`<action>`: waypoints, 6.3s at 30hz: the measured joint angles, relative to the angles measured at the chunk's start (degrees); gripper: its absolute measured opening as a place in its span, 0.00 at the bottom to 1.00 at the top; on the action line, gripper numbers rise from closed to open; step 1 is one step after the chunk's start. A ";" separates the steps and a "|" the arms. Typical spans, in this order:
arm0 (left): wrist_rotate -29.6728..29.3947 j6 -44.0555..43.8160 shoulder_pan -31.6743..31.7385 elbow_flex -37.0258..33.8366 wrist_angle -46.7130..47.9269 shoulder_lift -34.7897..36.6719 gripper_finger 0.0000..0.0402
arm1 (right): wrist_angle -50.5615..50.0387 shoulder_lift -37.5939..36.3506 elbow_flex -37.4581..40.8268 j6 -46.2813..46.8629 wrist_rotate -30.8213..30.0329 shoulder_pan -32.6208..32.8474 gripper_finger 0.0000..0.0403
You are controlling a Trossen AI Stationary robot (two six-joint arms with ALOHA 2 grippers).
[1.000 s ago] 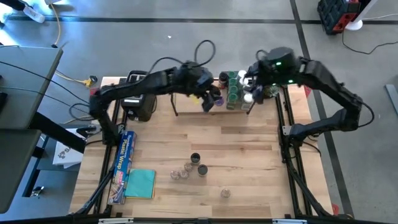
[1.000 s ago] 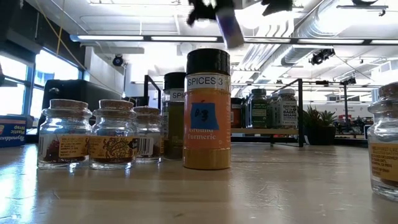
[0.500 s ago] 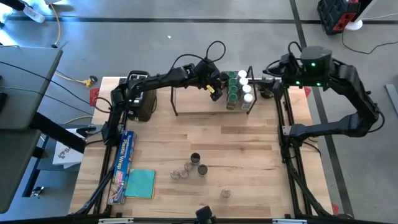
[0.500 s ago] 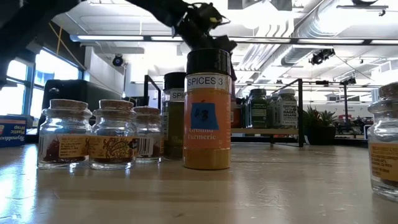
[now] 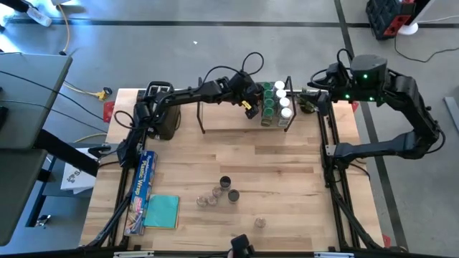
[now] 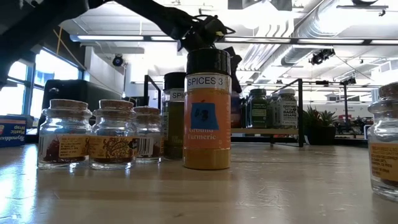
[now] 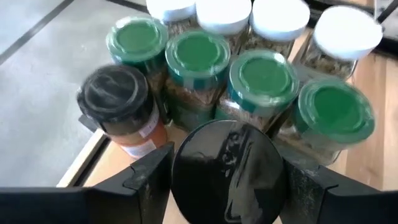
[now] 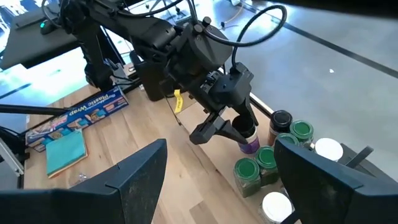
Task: Shelf spices
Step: Put the black seasoning bottle on the shelf and align it with the other black seasoning bottles
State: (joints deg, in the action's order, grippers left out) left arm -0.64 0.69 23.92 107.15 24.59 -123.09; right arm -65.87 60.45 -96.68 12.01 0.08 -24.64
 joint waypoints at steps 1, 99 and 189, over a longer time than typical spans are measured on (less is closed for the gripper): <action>-0.02 0.00 -0.02 0.00 0.06 -0.28 0.56 | 0.00 0.00 0.00 0.00 0.04 0.00 0.72; -3.06 6.14 -3.28 1.20 1.94 2.84 0.00 | -3.82 0.04 0.00 4.48 -2.84 0.02 0.72; -8.33 -26.07 -40.74 -10.84 32.82 7.54 0.74 | -8.94 8.39 0.02 -25.15 13.38 0.00 0.72</action>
State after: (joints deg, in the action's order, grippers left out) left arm -8.97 -25.39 -16.82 96.31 57.41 -115.55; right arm -74.81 68.83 -96.66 -13.14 13.45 -24.64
